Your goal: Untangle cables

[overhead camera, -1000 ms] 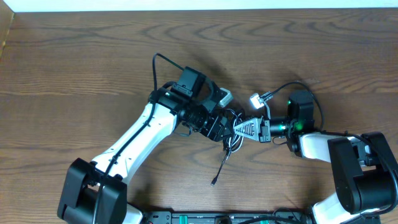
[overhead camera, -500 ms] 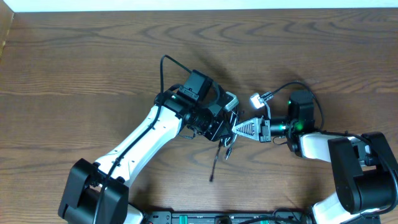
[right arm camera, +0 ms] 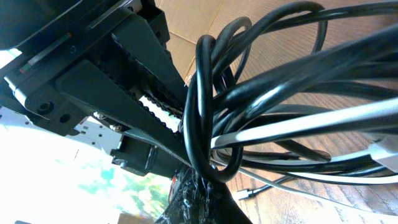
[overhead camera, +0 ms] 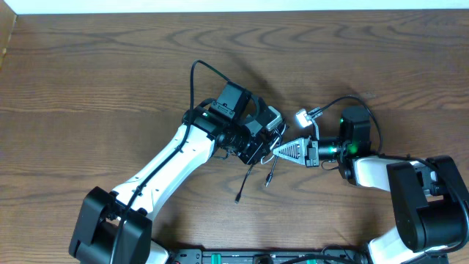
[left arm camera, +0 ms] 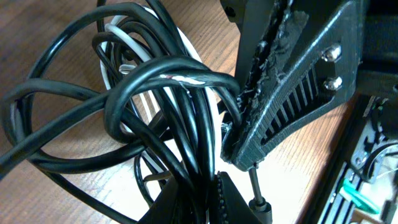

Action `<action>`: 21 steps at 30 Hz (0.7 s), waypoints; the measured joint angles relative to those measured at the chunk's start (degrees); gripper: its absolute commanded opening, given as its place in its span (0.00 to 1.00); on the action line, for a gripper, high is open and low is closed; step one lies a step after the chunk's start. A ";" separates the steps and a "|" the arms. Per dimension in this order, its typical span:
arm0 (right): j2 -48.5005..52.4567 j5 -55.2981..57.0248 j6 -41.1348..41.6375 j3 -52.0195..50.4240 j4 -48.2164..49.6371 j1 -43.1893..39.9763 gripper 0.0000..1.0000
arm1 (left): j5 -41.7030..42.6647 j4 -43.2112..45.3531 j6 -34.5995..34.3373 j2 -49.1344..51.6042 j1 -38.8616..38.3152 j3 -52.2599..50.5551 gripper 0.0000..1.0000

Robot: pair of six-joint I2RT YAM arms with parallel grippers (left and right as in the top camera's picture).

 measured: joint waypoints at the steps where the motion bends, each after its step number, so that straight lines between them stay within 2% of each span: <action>1: 0.00 0.02 -0.02 0.00 -0.02 0.00 0.01 | -0.11 0.00 0.66 0.00 0.02 0.00 0.07; 21: 0.00 0.87 -1.84 0.00 -0.61 0.00 0.01 | 0.11 0.15 4.17 0.00 2.80 0.00 0.07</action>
